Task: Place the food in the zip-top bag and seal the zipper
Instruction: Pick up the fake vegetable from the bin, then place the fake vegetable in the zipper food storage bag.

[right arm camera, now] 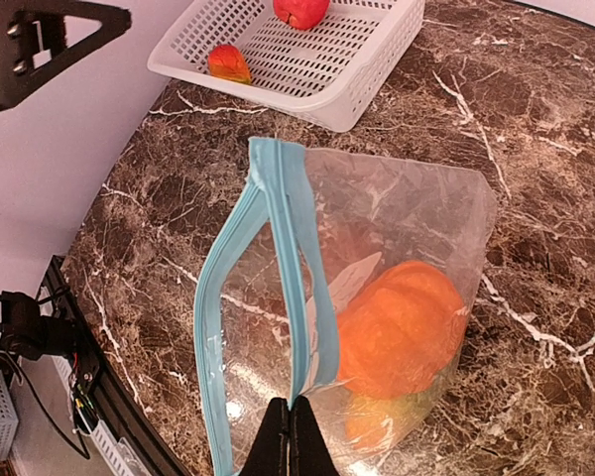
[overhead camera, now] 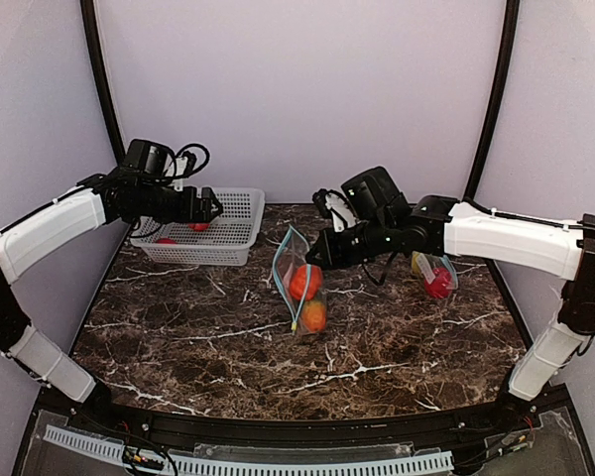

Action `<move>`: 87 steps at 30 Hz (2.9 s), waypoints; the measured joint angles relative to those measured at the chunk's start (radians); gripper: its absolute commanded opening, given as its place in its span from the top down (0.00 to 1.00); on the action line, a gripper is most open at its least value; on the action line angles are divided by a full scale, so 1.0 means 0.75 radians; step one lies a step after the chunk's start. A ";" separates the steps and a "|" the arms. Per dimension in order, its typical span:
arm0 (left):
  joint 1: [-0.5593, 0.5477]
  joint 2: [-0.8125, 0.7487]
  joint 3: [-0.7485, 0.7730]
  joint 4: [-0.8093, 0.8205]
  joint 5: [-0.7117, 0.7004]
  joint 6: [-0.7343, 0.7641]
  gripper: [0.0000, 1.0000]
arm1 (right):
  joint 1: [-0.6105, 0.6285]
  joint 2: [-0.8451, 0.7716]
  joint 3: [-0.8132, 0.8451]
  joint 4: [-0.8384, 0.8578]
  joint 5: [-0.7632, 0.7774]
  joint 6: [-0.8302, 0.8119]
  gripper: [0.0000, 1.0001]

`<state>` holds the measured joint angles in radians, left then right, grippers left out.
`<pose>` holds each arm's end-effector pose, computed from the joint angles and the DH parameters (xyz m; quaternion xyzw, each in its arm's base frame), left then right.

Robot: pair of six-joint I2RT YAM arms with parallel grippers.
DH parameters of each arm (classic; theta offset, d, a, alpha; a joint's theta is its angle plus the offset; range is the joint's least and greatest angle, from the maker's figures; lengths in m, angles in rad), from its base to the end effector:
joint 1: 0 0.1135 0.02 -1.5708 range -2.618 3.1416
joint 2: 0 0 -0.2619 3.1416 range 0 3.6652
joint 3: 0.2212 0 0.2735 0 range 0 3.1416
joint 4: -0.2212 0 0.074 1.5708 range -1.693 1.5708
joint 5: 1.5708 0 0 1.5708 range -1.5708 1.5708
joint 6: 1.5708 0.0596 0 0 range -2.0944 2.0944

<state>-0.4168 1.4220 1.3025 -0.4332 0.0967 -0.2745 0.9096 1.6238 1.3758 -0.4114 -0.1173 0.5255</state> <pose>0.3330 -0.1537 0.3303 0.0855 0.8683 -0.2046 0.4437 0.2478 0.3299 0.2861 -0.1964 0.8750 0.3285 0.2964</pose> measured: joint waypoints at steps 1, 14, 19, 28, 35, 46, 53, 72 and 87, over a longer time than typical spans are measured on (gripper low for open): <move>0.030 0.045 0.028 -0.001 0.015 0.021 0.05 | 0.000 0.000 0.000 0.001 -0.003 0.001 1.00; 0.343 0.666 0.342 0.149 0.114 0.092 0.05 | 0.000 0.006 -0.009 0.041 -0.065 0.021 1.00; 0.397 0.861 0.487 0.194 0.101 0.094 0.05 | 0.000 0.019 -0.008 0.057 -0.090 0.028 1.00; 0.414 1.055 0.703 0.193 0.046 0.153 0.05 | 0.000 0.054 -0.007 0.066 -0.122 0.032 1.00; 0.414 1.178 0.846 0.156 0.021 0.186 0.05 | 0.000 0.054 -0.007 0.068 -0.128 0.041 1.00; 0.414 1.328 0.990 0.035 0.013 0.216 0.17 | 0.000 0.054 -0.007 0.068 -0.129 0.044 1.00; 0.414 1.333 1.005 0.015 -0.001 0.234 0.34 | 0.000 0.060 0.001 0.068 -0.129 0.044 1.00; 0.414 1.086 0.831 0.028 0.001 0.231 0.44 | 0.000 0.065 0.003 0.067 -0.132 0.043 1.00; 0.239 -0.075 -0.137 0.420 0.220 0.043 0.45 | 0.000 0.055 0.003 0.067 -0.127 0.038 1.00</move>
<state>-0.2379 1.3659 1.1995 -0.1181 0.2619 -0.2420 0.9096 1.6650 1.3777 -0.3611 -0.2123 0.5537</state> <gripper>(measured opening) 0.707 0.005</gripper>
